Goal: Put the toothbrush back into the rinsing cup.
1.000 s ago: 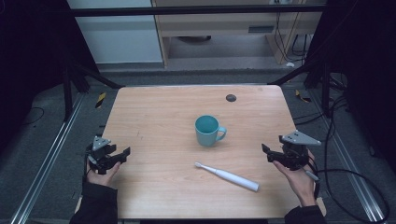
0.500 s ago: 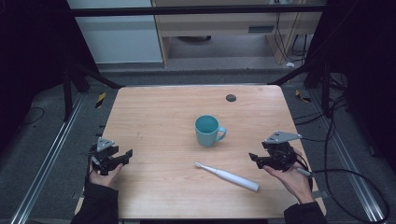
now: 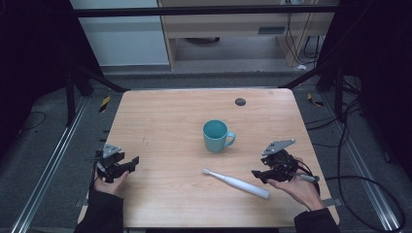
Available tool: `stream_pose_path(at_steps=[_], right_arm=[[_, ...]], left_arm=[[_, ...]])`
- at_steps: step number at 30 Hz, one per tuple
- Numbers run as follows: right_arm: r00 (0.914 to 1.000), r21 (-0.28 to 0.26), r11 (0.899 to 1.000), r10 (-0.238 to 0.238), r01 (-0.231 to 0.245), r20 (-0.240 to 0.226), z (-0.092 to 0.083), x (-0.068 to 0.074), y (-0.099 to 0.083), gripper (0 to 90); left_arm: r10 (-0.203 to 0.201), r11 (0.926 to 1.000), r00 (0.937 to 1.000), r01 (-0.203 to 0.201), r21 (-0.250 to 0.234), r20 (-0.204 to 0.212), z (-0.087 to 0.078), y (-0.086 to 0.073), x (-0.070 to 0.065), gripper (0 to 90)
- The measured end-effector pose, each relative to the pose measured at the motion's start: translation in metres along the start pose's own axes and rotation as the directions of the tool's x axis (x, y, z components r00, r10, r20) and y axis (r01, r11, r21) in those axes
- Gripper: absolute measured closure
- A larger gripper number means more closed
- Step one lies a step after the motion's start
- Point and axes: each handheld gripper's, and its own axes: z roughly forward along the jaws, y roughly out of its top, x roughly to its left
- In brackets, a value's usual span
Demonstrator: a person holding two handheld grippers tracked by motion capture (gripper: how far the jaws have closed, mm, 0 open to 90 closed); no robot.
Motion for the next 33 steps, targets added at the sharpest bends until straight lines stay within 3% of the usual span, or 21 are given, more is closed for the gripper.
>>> stream_pose_path(at_steps=[9,18,33], right_arm=[[0.9983,0.099,0.994,-0.04,0.044,-0.042,0.014,0.007,0.002,45.1],[0.9939,0.2,0.975,-0.079,0.093,-0.077,0.028,0.014,0.005,48.6],[0.985,0.287,0.945,-0.124,0.154,-0.12,0.044,0.022,0.014,51.0]], left_arm=[[0.002,1.0,1.0,-0.002,0.003,0.001,0.0,0.0,0.0,36.3],[0.009,0.9999,1.0,-0.009,0.009,0.002,0.0,0.0,0.0,36.3],[0.012,0.9998,0.9999,-0.012,0.013,0.005,0.001,0.0,-0.001,36.3]])
